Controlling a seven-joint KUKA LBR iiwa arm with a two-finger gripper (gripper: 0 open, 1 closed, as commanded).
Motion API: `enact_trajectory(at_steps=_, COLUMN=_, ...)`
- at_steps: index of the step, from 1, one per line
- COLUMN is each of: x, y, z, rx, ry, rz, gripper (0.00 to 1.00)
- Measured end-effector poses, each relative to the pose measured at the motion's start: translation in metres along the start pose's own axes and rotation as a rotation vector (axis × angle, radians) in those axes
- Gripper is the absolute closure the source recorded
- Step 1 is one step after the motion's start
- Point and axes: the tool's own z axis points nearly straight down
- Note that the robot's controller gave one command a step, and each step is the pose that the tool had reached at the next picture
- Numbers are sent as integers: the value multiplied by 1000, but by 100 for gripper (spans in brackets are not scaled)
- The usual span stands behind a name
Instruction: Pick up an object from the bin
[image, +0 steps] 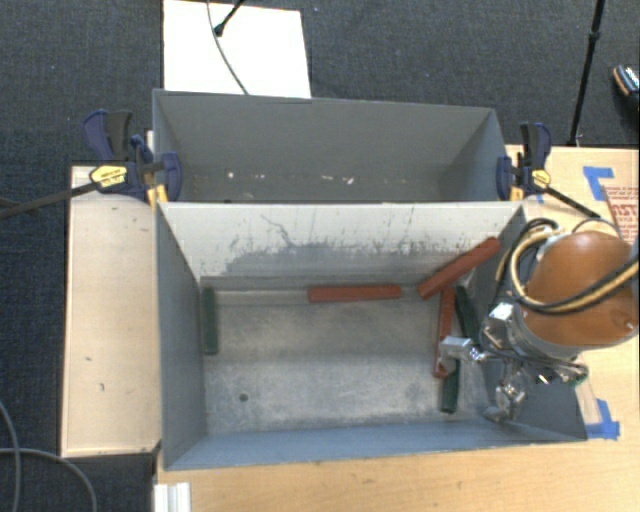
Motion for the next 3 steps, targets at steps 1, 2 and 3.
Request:
enact_trajectory(at_steps=1, x=-8, y=-1, z=2, rx=-16, ry=-3, rz=-472, gripper=0)
enact_trajectory(at_steps=2, x=-5, y=-6, z=1, rx=-7, ry=3, rz=-466, gripper=100)
enact_trajectory(at_steps=3, x=-22, y=2, z=-172, rx=1, ry=0, rz=-486, gripper=100)
